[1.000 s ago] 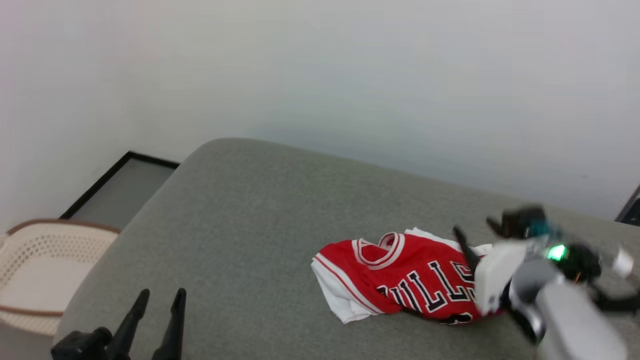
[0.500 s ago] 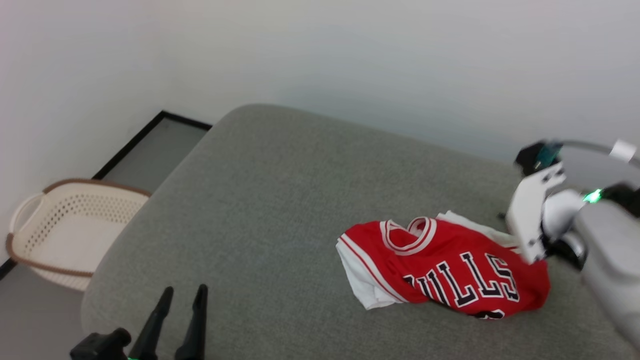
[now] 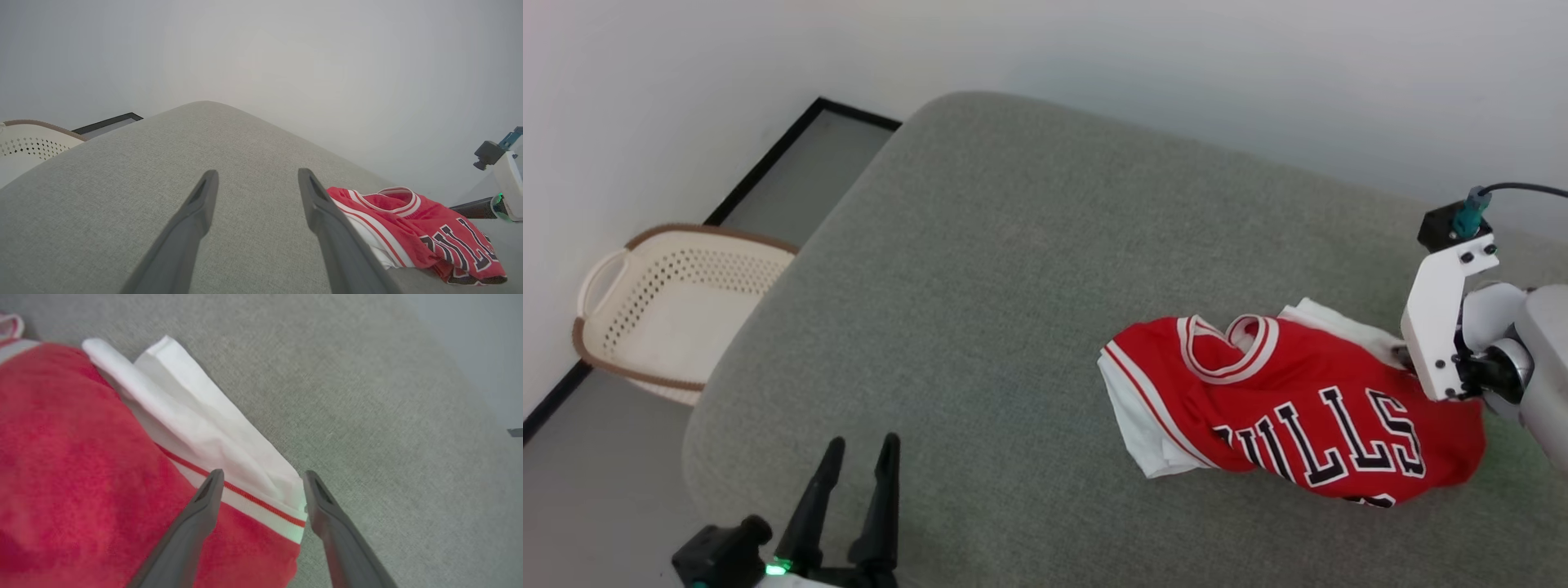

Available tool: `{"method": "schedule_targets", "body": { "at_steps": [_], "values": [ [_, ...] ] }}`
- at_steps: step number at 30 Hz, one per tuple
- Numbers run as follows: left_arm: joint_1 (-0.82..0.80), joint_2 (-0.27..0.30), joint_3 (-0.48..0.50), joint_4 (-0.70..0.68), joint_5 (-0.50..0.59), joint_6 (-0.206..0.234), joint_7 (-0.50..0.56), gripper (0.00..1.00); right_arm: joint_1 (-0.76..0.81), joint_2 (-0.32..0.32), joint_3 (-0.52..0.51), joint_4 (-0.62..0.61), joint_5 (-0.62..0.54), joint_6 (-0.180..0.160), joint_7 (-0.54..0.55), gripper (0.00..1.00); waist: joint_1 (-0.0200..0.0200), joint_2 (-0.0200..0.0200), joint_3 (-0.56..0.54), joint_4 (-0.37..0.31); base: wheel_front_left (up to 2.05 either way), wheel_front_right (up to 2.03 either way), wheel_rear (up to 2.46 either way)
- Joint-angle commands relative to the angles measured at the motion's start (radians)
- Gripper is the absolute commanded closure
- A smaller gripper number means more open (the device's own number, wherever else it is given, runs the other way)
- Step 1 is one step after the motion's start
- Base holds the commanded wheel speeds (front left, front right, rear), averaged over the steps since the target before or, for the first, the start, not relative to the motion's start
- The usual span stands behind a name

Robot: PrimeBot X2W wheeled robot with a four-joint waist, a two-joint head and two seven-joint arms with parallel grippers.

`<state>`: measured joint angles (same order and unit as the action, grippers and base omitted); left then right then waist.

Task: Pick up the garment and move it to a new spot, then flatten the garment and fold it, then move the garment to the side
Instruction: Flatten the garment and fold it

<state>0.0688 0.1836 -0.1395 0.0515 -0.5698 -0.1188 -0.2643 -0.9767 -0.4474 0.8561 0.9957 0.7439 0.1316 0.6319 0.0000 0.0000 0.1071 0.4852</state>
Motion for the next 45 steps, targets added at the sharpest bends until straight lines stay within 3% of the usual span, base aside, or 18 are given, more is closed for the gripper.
{"method": "schedule_targets", "body": {
  "at_steps": [1,12,13,14,26,45],
  "values": [
    [-0.018,-0.011,0.001,0.002,0.011,-0.007,0.000,0.00,0.003,-0.004,0.021,0.004,0.020,-0.002,0.013,0.00,0.0000,0.0000,0.038,0.016,-0.06,-0.06,-0.06],
    [-0.068,-0.050,-0.033,0.006,0.011,-0.012,0.000,0.00,0.018,0.007,0.082,0.088,0.071,-0.002,-0.058,0.00,0.0000,0.0000,0.089,0.031,-0.06,-0.06,-0.06],
    [-0.070,-0.052,-0.036,0.007,0.008,-0.012,0.000,0.00,0.020,0.009,0.084,0.101,0.075,-0.002,-0.066,0.24,0.0000,0.0000,0.092,0.032,-0.08,-0.08,-0.08],
    [-0.072,-0.053,-0.039,0.007,0.008,-0.012,0.000,0.00,0.020,0.009,0.086,0.114,0.075,-0.002,-0.075,1.00,0.0000,0.0000,0.094,0.033,-0.06,-0.06,-0.06],
    [-0.074,-0.020,-0.056,0.028,-0.003,-0.013,0.000,0.00,-0.053,-0.001,0.073,0.229,0.088,-0.002,-0.158,1.00,0.0000,0.0000,0.039,0.018,-0.01,-0.01,-0.01],
    [-0.127,0.055,-0.168,0.091,-0.041,-0.013,0.000,0.00,0.067,-0.155,0.002,0.294,0.140,-0.002,-0.165,1.00,0.0000,0.0000,-0.026,-0.028,0.00,0.00,0.00]
  ]
}}
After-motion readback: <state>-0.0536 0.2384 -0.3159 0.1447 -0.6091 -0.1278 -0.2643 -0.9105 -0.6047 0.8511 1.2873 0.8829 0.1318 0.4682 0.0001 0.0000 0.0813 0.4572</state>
